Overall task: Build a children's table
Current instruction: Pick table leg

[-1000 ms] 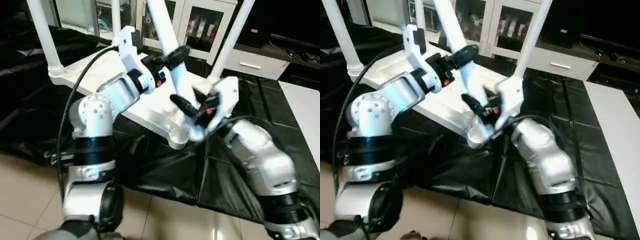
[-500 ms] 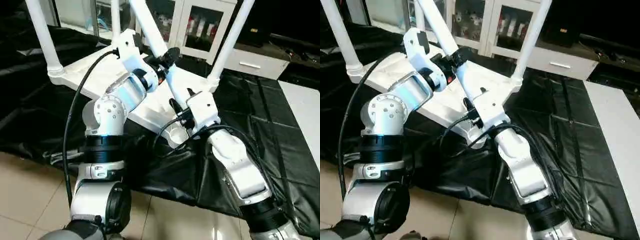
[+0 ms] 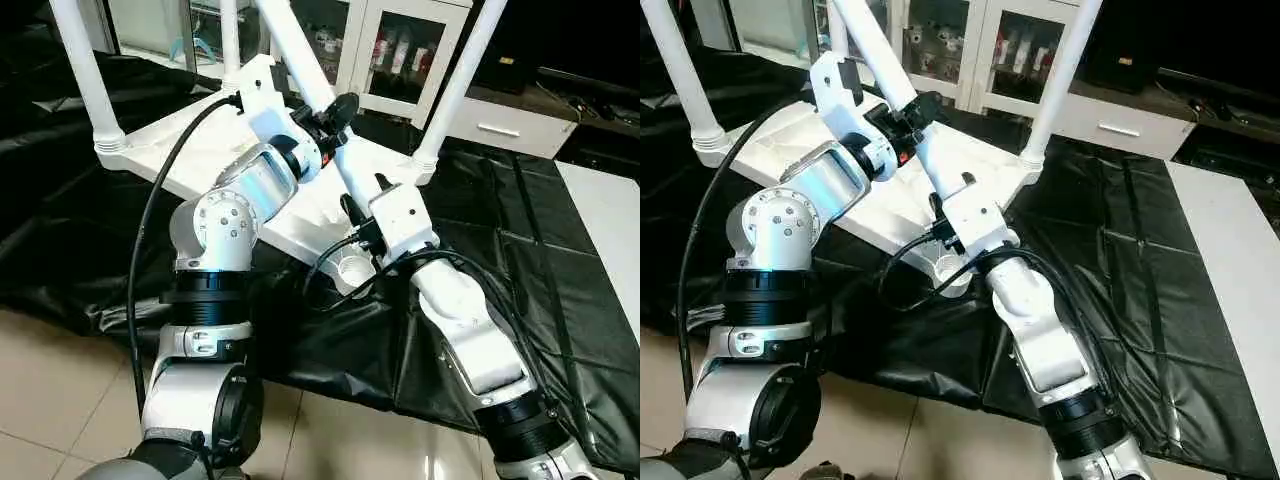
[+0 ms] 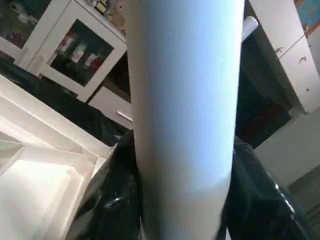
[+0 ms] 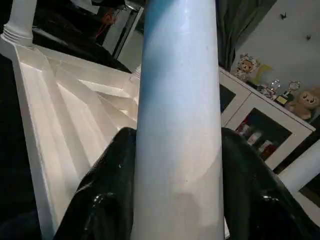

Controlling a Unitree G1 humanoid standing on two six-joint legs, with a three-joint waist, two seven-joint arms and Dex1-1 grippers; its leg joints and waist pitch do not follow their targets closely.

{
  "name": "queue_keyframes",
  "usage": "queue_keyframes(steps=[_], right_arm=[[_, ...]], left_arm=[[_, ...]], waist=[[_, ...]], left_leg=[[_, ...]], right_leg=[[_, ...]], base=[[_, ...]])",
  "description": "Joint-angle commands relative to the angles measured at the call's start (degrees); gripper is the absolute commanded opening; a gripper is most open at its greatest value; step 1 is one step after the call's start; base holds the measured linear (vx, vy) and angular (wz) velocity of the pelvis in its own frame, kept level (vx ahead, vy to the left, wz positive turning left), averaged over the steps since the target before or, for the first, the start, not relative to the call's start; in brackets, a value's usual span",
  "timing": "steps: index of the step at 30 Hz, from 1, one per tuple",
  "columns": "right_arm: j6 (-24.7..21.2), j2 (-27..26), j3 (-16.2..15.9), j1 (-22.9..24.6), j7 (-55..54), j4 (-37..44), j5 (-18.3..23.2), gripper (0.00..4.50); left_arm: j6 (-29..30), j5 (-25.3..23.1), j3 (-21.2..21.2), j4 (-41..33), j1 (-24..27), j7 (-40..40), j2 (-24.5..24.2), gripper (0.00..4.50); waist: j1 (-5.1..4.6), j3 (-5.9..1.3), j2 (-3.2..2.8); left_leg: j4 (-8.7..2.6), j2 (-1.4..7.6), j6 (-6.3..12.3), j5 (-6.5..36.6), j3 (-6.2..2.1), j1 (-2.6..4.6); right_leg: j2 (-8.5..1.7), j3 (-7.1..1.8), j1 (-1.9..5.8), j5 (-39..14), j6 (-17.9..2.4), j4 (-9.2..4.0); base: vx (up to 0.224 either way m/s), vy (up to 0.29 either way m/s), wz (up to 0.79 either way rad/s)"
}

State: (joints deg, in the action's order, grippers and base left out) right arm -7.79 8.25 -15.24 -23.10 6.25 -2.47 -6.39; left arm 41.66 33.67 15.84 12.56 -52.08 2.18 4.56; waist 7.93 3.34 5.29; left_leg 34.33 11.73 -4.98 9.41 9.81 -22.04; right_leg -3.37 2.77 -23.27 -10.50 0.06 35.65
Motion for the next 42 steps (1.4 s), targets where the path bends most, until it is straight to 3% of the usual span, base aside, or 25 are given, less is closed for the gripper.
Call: queue_keyframes(steps=[1,4,5,9,10,11,12,13,16,17,19,21,23,24,25,26,29,31,33,41,42], right_arm=[[2.1,0.6,3.8,-0.7,-2.1,1.1,0.0,1.83],[2.4,0.6,3.8,-0.8,-2.2,0.9,-0.2,1.83],[3.4,0.7,3.9,-1.0,-2.1,0.7,-0.2,2.18],[4.1,-0.7,4.9,-1.0,2.0,1.3,5.0,2.55],[2.3,-1.8,6.0,-1.0,5.2,2.3,9.7,2.61],[1.6,-2.0,6.4,-1.0,6.4,2.6,11.2,2.71],[-0.6,-2.3,7.5,-0.8,11.1,4.4,17.0,2.78],[-1.1,-2.3,7.8,-0.8,12.1,4.9,18.2,2.91],[-10.1,0.5,10.1,-1.0,21.0,9.2,28.9,3.14],[-15.9,2.8,12.5,-1.7,24.6,10.5,34.7,3.14],[-18.7,4.2,13.8,-2.2,26.2,10.4,37.4,3.15],[-26.3,8.6,17.3,-5.1,29.1,7.3,41.1,3.15],[-31.4,11.5,19.5,-7.7,30.7,4.0,43.3,3.15],[-34.3,13.3,19.6,-8.7,32.2,2.9,44.2,3.15],[-34.3,13.3,19.6,-8.7,32.2,2.9,44.2,3.15],[-38.4,16.4,19.0,-9.9,35.1,1.7,45.3,3.15],[-42.2,19.5,18.2,-11.1,39.1,0.7,48.0,3.15],[-43.4,20.3,17.8,-11.3,40.8,1.0,49.4,3.15],[-48.0,21.8,16.4,-11.4,44.6,3.3,53.3,3.15],[-50.4,19.8,12.6,-12.9,45.3,2.5,51.1,3.15],[-50.0,19.9,10.5,-13.4,45.3,1.8,49.6,3.15]], left_arm=[[-0.9,-1.6,0.6,1.3,0.2,-1.7,-1.1,1.81],[-1.0,-1.5,0.6,1.3,0.1,-1.7,-1.2,1.79],[-1.0,-1.5,0.7,1.4,0.0,-1.6,-1.4,1.77],[-1.0,-1.5,0.8,1.8,-0.4,-0.9,-2.5,1.77],[-0.8,-1.5,0.5,2.2,-0.7,0.7,-3.9,1.77],[-0.8,-1.5,0.4,2.3,-0.8,1.2,-4.3,1.77],[-0.3,-1.3,0.0,2.6,-1.1,3.2,-5.8,1.77],[-0.1,-1.2,-0.1,2.6,-1.2,3.6,-6.1,1.76],[1.1,-1.1,-1.7,3.2,-1.7,8.3,-9.3,1.75],[2.3,-0.7,-2.8,3.2,-2.0,11.4,-10.9,1.75],[3.1,-0.3,-3.5,3.1,-2.2,13.1,-11.8,1.75],[5.5,0.9,-5.6,2.8,-2.5,17.9,-14.4,1.75],[7.4,1.8,-7.4,2.8,-2.8,22.1,-16.2,1.75],[8.5,2.6,-7.6,2.9,-2.9,23.7,-16.7,1.75],[8.5,2.6,-7.6,2.9,-2.9,23.7,-16.7,1.75],[10.1,4.0,-7.9,3.0,-3.3,26.5,-17.3,1.75],[12.1,5.1,-8.3,3.5,-4.2,29.7,-18.0,1.75],[12.1,5.0,-8.4,3.7,-4.4,30.3,-18.1,1.75],[11.9,4.7,-9.1,4.3,-5.1,32.4,-18.7,1.75],[12.8,7.3,-9.7,3.5,-5.4,38.3,-19.0,1.75],[13.0,8.4,-10.2,2.4,-4.9,41.6,-19.3,1.75]], waist=[[-0.41,-3.94,-1.14],[-0.39,-3.97,-1.06],[-0.40,-3.95,-1.10],[-0.42,-3.97,-1.13],[-0.52,-3.92,-1.15],[-0.59,-3.93,-1.23],[-0.62,-3.94,-1.25],[-0.67,-3.91,-1.34],[-0.67,-3.98,-1.80],[-0.53,-3.98,-1.81],[-0.19,-4.04,-1.84],[0.27,-4.01,-1.85],[0.42,-3.97,-1.94],[0.44,-3.93,-1.87],[0.62,-3.93,-1.90],[0.62,-3.86,-1.60],[0.83,-4.07,-1.19],[0.83,-3.97,-1.28],[0.88,-3.95,-1.30],[0.93,-3.97,-1.43],[0.95,-3.97,-1.46]], left_leg=[[-4.12,0.89,-2.89,12.4,-0.42,1.36],[-4.08,0.87,-2.93,12.4,-0.39,1.36],[-4.10,0.89,-2.89,12.4,-0.39,1.41],[-4.10,0.89,-2.21,13.4,-0.38,1.46],[-4.16,0.83,-1.96,13.7,-0.42,1.40],[-4.20,0.86,-1.59,14.2,-0.42,1.41],[-4.24,0.99,-1.66,14.2,-0.53,1.40],[-4.22,0.92,-1.06,14.5,-0.53,1.50],[-4.28,1.05,-0.83,12.8,-0.74,1.53],[-4.16,1.16,-0.58,12.2,-0.63,1.77],[-4.12,1.15,-0.85,11.4,-0.54,1.62],[-4.01,1.04,-1.83,11.2,-0.37,1.75],[-4.01,0.93,-2.67,11.2,-0.29,1.64],[-4.01,0.89,-2.91,11.3,-0.28,1.60],[-3.97,0.95,-3.24,11.5,-0.27,1.64],[-3.93,0.84,-3.33,11.3,-0.20,1.46],[-3.73,0.85,-2.81,9.6,-0.14,1.31],[-3.73,0.91,-2.47,9.4,-0.22,1.10],[-3.69,1.04,-1.75,8.8,-0.21,1.12],[-3.78,1.19,-3.08,9.6,-0.25,1.33],[-3.80,1.21,-3.28,9.7,-0.25,1.37]], right_leg=[[-3.53,-2.21,2.95,-4.1,-6.1,-3.64],[-3.54,-2.24,2.98,-3.9,-6.1,-3.62],[-3.50,-2.22,2.93,-3.8,-6.2,-3.59],[-3.54,-2.22,2.88,-4.4,-6.2,-3.67],[-3.49,-2.18,2.98,-4.9,-6.2,-3.68],[-3.47,-2.19,2.88,-5.3,-6.3,-3.75],[-3.58,-2.17,2.91,-5.4,-6.3,-3.67],[-3.42,-2.13,2.96,-5.3,-6.3,-3.70],[-3.41,-2.07,3.19,-3.0,-7.2,-3.37],[-3.41,-2.10,3.03,-1.6,-7.8,-3.29],[-3.57,-2.10,3.09,-1.1,-8.7,-3.18],[-3.57,-2.14,3.03,-2.0,-9.6,-3.15],[-3.70,-2.15,3.01,-3.9,-9.9,-3.25],[-3.72,-2.14,3.08,-4.5,-9.9,-3.32],[-3.86,-2.15,3.11,-5.3,-10.0,-3.38],[-3.83,-2.13,3.28,-5.7,-10.1,-3.45],[-4.01,-2.09,3.53,-5.1,-10.6,-3.41],[-4.15,-2.06,3.60,-5.9,-10.8,-3.43],[-4.15,-2.11,3.55,-5.9,-10.7,-3.50],[-4.29,-2.00,3.16,-8.0,-11.0,-3.51],[-4.33,-2.01,3.14,-8.1,-10.9,-3.50]], base=[[0.000,0.000,0.00],[0.000,0.000,0.00],[0.000,0.000,0.00],[0.000,0.000,0.00],[0.000,0.000,0.00],[0.000,0.000,0.00],[0.000,0.000,0.00],[0.000,0.000,0.00],[0.000,0.000,0.00],[0.000,0.000,0.00],[0.000,0.000,0.00],[0.000,0.000,0.00],[0.000,0.000,0.00],[0.000,0.000,0.00],[0.000,0.000,0.00],[0.000,0.000,0.00],[0.000,0.000,0.00],[0.000,0.000,0.00],[0.000,0.000,0.00],[0.000,0.000,0.00],[0.000,0.000,0.00]])
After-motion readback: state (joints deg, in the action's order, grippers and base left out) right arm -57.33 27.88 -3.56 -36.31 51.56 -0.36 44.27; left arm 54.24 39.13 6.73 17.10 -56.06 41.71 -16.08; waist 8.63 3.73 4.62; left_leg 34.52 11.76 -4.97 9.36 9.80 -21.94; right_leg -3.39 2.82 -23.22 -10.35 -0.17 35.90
